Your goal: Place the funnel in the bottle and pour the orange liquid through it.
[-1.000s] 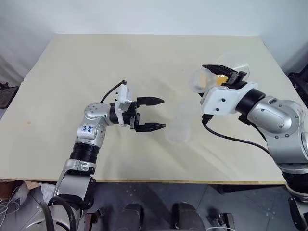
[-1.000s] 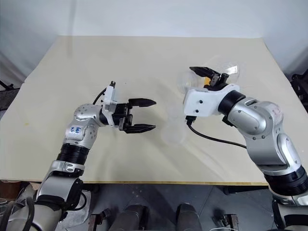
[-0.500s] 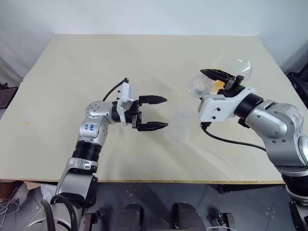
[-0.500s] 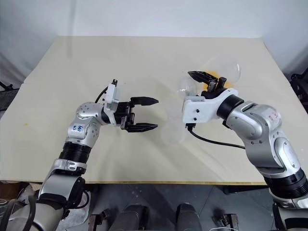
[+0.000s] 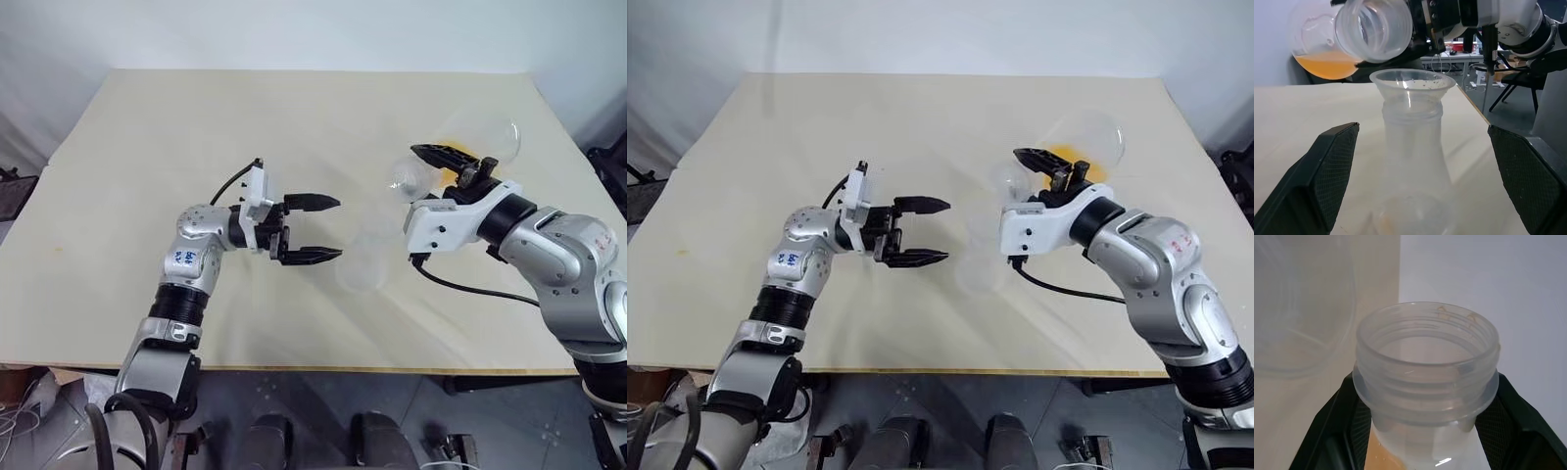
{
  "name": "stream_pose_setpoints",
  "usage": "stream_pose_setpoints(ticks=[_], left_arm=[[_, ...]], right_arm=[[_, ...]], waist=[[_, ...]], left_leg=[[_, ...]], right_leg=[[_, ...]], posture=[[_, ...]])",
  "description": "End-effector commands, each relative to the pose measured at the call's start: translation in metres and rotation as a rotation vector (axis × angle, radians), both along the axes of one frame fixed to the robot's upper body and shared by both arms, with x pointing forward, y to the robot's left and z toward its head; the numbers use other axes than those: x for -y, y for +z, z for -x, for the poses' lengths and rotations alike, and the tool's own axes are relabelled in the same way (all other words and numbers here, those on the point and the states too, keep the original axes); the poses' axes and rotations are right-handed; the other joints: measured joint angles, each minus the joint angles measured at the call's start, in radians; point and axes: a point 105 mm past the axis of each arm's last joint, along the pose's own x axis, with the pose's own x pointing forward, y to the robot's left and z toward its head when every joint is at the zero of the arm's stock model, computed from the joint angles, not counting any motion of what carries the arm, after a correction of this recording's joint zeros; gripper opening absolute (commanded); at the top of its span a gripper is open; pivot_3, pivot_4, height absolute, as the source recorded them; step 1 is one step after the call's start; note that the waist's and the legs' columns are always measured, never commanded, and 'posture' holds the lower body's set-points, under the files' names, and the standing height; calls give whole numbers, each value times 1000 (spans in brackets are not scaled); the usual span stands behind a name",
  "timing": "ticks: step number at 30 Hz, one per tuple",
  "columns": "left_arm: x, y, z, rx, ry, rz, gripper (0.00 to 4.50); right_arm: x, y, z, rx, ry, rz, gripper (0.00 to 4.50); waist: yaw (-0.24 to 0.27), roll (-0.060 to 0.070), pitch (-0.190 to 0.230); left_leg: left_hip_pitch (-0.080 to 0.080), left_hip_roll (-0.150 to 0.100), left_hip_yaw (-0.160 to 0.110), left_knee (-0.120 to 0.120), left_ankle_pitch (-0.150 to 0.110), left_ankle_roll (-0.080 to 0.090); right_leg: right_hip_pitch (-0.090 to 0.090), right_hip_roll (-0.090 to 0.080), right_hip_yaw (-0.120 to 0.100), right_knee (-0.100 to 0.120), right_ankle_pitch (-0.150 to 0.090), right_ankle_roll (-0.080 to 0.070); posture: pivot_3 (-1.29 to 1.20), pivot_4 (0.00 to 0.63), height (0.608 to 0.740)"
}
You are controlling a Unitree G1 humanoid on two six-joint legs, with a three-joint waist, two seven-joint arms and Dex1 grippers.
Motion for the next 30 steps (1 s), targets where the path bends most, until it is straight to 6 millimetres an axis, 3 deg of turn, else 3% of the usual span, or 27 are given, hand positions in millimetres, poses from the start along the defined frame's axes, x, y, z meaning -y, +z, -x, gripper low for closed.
stream_pose_setpoints(ticks=[1,30], left_arm=[[4,8,0,42,-20,0,4500],[8,9,-4,43,-37,1,4500]], right_arm=[[1,18,10,88,-26,-5,2459],[-11,16,16,164,-14,85,2459]], waist=[[0,0,0],[-1,0,0]], left_leg=[[0,0,0,0,0,0],[0,-1,0,0,0,0]], right_leg=[[0,0,0,0,0,0],[0,0,0,1,0,0]], posture=[[0,150,740],[0,150,740]])
